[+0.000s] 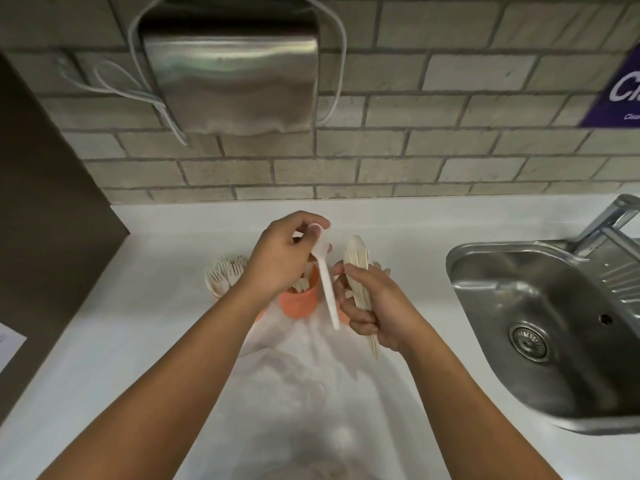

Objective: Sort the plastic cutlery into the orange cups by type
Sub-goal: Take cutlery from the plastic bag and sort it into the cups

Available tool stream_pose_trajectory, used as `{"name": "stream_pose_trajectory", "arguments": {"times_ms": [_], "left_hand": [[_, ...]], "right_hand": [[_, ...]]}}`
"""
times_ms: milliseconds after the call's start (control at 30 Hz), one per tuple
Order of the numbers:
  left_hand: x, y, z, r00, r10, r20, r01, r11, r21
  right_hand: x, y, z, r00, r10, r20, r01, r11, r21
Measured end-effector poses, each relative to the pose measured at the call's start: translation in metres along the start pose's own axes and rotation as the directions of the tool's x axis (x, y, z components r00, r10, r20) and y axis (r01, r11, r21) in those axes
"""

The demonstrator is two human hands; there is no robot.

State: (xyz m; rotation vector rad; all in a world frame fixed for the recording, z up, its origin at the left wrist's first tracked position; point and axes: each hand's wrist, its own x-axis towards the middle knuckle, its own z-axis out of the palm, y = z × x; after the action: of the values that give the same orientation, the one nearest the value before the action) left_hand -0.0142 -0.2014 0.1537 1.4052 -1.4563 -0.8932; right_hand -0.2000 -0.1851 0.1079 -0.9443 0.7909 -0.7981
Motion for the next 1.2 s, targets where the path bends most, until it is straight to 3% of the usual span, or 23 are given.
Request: {"name": "stream_pose_trajectory", "arguments": {"times_ms": [100, 233, 367, 433, 600, 700, 800, 900, 1000, 1100, 1200], "left_hand": [[0.000, 0.003, -0.002, 0.992, -0.113, -0.059, 0.103, 0.984, -0.145], [0.004, 0.006, -0.002, 0.997, -0.062, 0.038, 0.063, 0.998, -0.015], [-0.002, 0.016, 0.004, 0.972, 0.030, 0.233, -0.047, 0.996, 0.070], [-0.002, 0.010, 0.008, 0.962, 0.061, 0.267, -0.100, 0.986, 0.135], [0.002, 0.008, 0.010, 0.994, 0.023, 0.106, -0.031, 0.997, 0.075], [0.004, 0.015, 0.001, 0.998, 0.052, -0.040, -0.054, 0.998, -0.038], [0.010, 0.022, -0.021, 0.968, 0.127, -0.215, -0.129, 0.992, 0.005], [0.013, 0.023, -0.038, 0.965, 0.168, -0.204, -0.142, 0.981, 0.136], [0.007, 0.021, -0.029, 0.981, 0.163, -0.108, -0.144, 0.976, 0.165], [-0.001, 0.018, -0.005, 0.983, 0.182, -0.010, -0.177, 0.968, 0.175], [-0.006, 0.016, 0.018, 0.973, 0.226, 0.045, -0.231, 0.959, 0.166]], "right_hand": [[0.001, 0.004, -0.006, 0.999, 0.012, 0.047, -0.018, 0.991, 0.129], [-0.001, 0.004, -0.009, 0.982, 0.044, 0.186, -0.080, 0.978, 0.190], [-0.003, 0.002, -0.004, 0.966, 0.106, 0.235, -0.136, 0.984, 0.113], [-0.004, 0.001, -0.002, 0.962, 0.115, 0.248, -0.138, 0.987, 0.079], [-0.006, 0.005, -0.002, 0.954, 0.154, 0.256, -0.160, 0.987, 0.003], [-0.011, 0.016, -0.007, 0.949, 0.262, 0.173, -0.227, 0.953, -0.200], [-0.018, 0.025, -0.018, 0.945, 0.326, 0.040, -0.288, 0.881, -0.375], [-0.023, 0.017, -0.030, 0.974, 0.197, -0.114, -0.221, 0.938, -0.266], [-0.026, -0.009, -0.027, 0.978, -0.054, -0.199, -0.002, 0.962, -0.272], [-0.028, -0.038, -0.012, 0.918, -0.333, -0.216, 0.223, 0.883, -0.413], [-0.024, -0.054, -0.005, 0.851, -0.497, -0.172, 0.322, 0.751, -0.576]]}}
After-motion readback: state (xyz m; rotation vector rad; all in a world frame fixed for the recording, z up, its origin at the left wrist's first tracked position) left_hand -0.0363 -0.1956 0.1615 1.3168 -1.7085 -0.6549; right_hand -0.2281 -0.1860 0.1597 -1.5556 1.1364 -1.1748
